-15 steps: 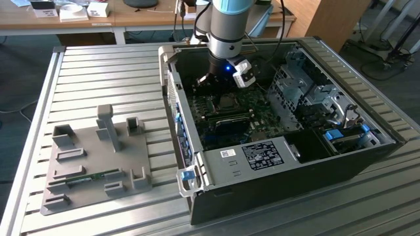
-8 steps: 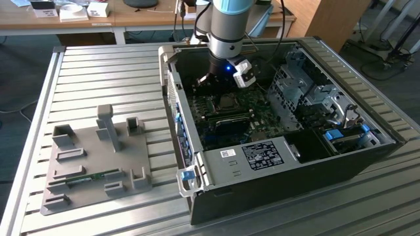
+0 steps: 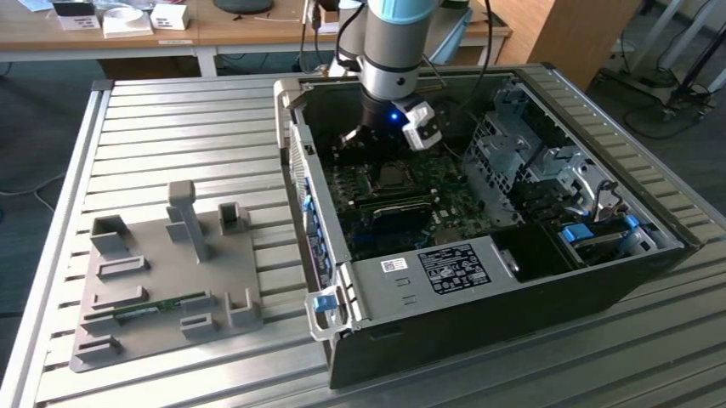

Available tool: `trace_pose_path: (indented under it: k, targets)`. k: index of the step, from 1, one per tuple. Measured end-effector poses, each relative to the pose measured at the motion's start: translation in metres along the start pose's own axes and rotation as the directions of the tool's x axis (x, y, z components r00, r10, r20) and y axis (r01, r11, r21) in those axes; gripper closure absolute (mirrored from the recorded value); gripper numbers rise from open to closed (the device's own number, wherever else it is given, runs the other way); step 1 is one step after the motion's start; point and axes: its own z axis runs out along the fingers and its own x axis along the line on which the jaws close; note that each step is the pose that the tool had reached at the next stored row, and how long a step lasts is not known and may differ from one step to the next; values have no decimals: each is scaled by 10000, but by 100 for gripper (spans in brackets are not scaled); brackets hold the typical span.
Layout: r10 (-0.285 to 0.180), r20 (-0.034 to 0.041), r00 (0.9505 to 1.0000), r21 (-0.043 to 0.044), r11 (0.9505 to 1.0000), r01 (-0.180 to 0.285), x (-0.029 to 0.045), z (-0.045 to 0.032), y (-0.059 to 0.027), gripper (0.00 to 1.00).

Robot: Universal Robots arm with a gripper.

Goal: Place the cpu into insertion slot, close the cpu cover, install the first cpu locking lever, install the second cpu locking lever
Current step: 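Close the cpu cover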

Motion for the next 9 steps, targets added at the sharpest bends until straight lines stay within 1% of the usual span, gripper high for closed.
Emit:
trace_pose_path:
  k: [9]
  targets:
    - [-1, 0, 10000, -1, 10000, 1, 0, 2, -4, 89]
